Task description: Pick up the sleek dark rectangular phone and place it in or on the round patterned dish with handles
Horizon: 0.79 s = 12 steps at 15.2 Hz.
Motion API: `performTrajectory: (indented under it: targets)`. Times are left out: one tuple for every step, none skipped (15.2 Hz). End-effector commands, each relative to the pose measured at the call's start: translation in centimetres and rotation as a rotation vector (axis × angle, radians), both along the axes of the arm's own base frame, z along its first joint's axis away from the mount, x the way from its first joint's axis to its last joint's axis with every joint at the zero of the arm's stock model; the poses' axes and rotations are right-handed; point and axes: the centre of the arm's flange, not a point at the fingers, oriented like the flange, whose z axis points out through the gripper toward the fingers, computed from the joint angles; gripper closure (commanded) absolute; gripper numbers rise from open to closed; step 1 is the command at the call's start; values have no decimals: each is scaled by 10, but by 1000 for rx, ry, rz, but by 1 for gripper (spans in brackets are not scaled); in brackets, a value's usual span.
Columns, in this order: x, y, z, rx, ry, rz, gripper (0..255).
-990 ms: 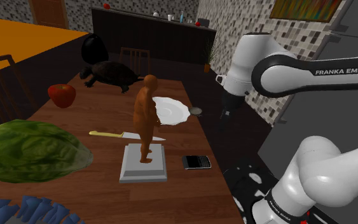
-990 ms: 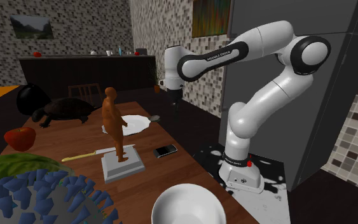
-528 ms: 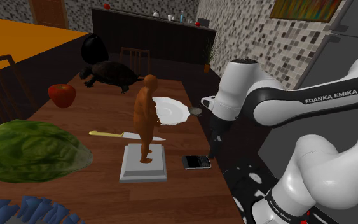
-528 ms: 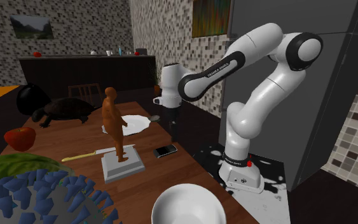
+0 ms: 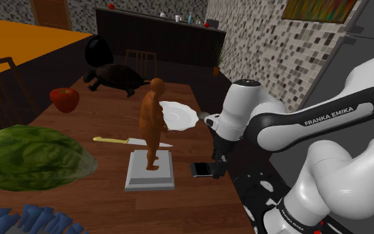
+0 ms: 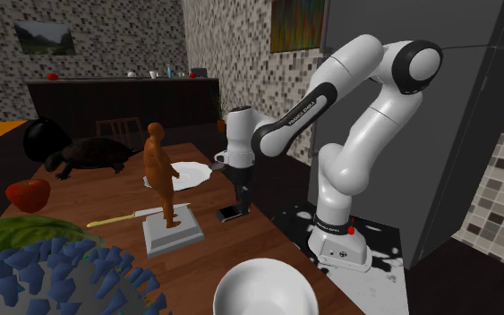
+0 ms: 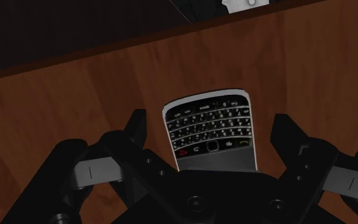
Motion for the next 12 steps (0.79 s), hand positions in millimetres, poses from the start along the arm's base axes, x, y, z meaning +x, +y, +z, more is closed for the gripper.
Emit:
performTrajectory:
  targets:
    - [-1, 0, -8, 0, -1, 0, 0]
    - [-1, 0, -8, 0, -1, 0, 0]
    - [-1, 0, -8, 0, -1, 0, 0]
    - [-1, 0, -8, 0, -1, 0, 0]
    - [-1, 0, -8, 0, -1, 0, 0]
    - [-1, 0, -8, 0, -1, 0, 0]
    - [-1, 0, -8, 0, -1, 0, 0]
    - [-1, 0, -8, 0, -1, 0, 0]
    - [-1, 0, -8, 0, -1, 0, 255]
    - [-1, 0, -8, 0, -1, 0, 255]
    - [-1, 0, -8, 0, -1, 0, 255]
    - [-1, 0, -8, 0, -1, 0, 255]
